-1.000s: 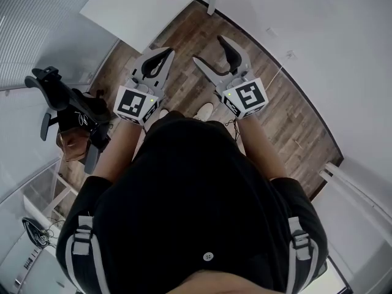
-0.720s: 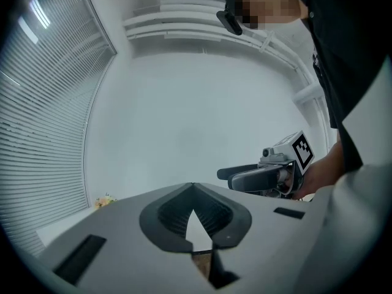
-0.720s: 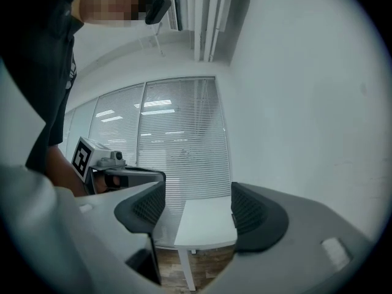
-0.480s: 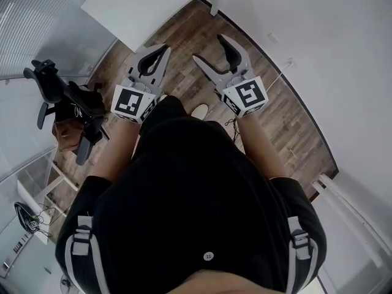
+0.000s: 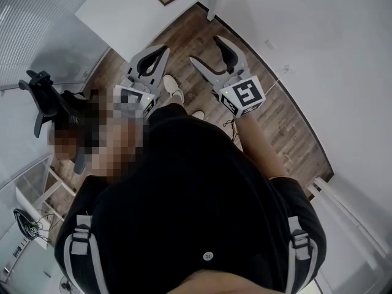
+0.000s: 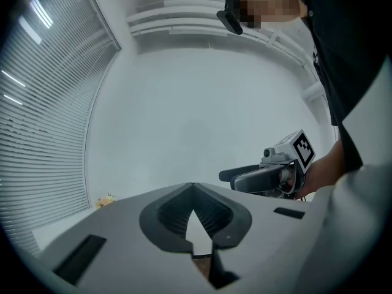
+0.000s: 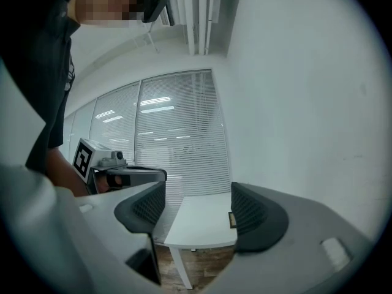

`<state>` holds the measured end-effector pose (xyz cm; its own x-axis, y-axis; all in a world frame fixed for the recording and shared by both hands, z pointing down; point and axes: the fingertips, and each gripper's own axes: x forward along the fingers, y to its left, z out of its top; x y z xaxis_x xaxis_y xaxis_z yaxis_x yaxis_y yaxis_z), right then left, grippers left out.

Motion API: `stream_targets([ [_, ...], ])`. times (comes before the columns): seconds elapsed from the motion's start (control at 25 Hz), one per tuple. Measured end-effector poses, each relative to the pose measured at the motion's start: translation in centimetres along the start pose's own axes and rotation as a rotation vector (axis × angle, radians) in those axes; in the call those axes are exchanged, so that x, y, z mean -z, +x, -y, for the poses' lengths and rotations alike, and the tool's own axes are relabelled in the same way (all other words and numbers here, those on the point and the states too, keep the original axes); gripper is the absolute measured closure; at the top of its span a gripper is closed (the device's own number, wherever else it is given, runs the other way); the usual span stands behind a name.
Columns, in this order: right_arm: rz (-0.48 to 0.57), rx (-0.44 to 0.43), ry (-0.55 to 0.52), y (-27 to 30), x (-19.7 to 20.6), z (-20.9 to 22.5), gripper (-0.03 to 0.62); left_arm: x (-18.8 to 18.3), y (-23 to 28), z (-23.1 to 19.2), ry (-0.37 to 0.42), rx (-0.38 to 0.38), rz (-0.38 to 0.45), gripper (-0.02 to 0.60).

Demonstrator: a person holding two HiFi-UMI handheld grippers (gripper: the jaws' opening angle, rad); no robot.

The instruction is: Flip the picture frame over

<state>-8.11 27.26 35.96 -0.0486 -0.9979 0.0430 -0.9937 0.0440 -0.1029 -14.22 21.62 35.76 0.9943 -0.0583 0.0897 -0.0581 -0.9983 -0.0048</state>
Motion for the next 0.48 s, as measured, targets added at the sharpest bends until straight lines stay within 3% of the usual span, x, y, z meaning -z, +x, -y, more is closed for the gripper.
stream_targets([
  [0.48,-0.064,-0.033,-0.02,13.7,-1.0,7.6,0.263,-0.7,7.5,-12.6,-0.028,-0.016,0.013,0.577],
])
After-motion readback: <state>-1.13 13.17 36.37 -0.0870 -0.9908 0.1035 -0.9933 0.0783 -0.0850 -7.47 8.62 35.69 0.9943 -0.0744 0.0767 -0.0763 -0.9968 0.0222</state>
